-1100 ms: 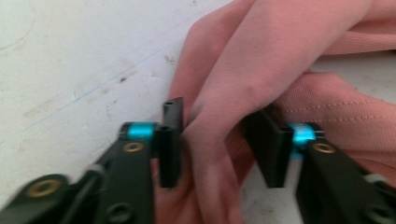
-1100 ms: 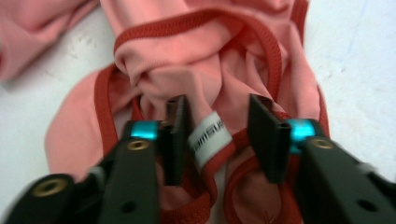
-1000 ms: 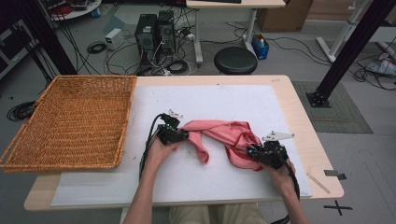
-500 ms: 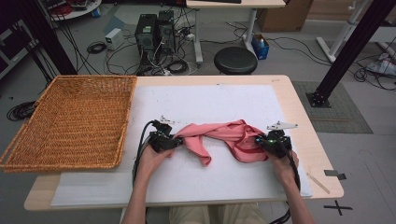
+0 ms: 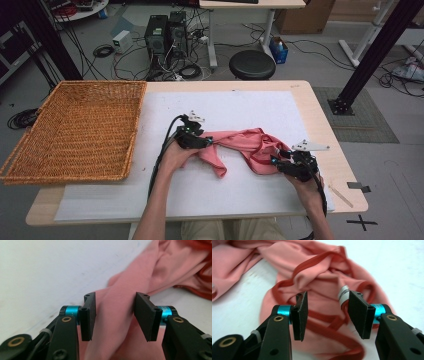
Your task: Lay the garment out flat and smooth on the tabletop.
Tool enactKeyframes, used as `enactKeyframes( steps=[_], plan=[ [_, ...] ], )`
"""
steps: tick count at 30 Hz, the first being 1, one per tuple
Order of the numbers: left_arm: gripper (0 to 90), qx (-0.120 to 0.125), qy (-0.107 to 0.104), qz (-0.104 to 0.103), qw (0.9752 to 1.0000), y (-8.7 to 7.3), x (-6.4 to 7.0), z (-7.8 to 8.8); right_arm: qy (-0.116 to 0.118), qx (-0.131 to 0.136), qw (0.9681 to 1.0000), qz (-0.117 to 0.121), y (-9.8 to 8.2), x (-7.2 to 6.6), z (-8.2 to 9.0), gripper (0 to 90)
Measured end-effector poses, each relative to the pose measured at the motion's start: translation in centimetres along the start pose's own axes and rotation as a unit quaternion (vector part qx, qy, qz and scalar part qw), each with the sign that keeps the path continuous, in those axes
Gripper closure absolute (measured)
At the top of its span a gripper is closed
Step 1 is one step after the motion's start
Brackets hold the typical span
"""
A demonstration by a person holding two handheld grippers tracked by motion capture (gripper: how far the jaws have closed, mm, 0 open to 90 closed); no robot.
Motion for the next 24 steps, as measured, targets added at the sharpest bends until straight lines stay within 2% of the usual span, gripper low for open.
enactKeyframes(
  steps=[1, 3, 5, 7, 9, 11, 14, 17, 19, 21, 24],
  plan=[
    [52.9, -0.01, 0.007, -0.005, 0.9999, 0.0, 0.0, -0.6, 0.002, -0.002, 1.0, 0.004, -0.2, -0.1, -0.1, 51.3],
    [62.7, -0.017, 0.018, 0.002, 0.9997, -0.2, -0.3, -1.4, 0.006, -0.008, 0.9999, 0.01, -0.5, -0.5, -0.1, 51.3],
    [71.3, -0.005, 0.02, 0.033, 0.9992, -0.4, -1.0, -1.5, 0.009, -0.009, 0.9997, 0.018, -0.7, -1.0, -0.1, 51.3],
    [77.5, 0.004, 0.032, 0.062, 0.9975, -0.6, -1.8, -1.2, 0.011, -0.01, 0.9996, 0.022, -0.8, -1.4, -0.2, 51.3],
    [80.2, 0.006, 0.049, 0.089, 0.9948, -0.9, -2.5, -0.8, 0.014, -0.01, 0.9996, 0.023, -0.9, -1.9, -0.3, 51.4],
    [81.8, -0.004, 0.065, 0.105, 0.9923, -1.4, -3.1, -0.4, 0.02, -0.009, 0.9992, 0.032, -0.9, -2.5, -0.3, 52.8],
    [82.3, -0.008, 0.073, 0.125, 0.9894, -2.2, -3.7, 0.0, 0.026, -0.011, 0.9983, 0.05, -1.0, -3.7, -0.4, 52.8],
    [82.2, -0.012, 0.068, 0.127, 0.9895, -2.9, -3.7, 0.2, 0.034, -0.034, 0.9965, 0.069, -1.2, -4.5, -1.4, 52.9],
    [82.2, -0.011, 0.065, 0.128, 0.9896, -3.5, -3.3, 0.3, 0.024, -0.054, 0.9951, 0.079, -1.3, -4.7, -2.4, 59.9],
    [82.2, -0.008, 0.063, 0.131, 0.9893, -4.2, -3.0, 0.6, 0.016, -0.055, 0.9946, 0.086, -1.2, -4.5, -2.9, 74.9],
    [82.3, 0.002, 0.06, 0.137, 0.9888, -5.3, -2.2, 1.5, 0.009, -0.049, 0.9962, 0.071, -0.3, -3.1, -3.3, 85.9]
  ],
)
Point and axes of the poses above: each handheld gripper's, and its own axes: z roughly backward along the jaws, y roughly out of its top, x roughly to its right, the point moved 1 cm from there along -z, roughly forward along the jaws, and after that the axes turned 11 degrees about -z, right-handed, at the moved point
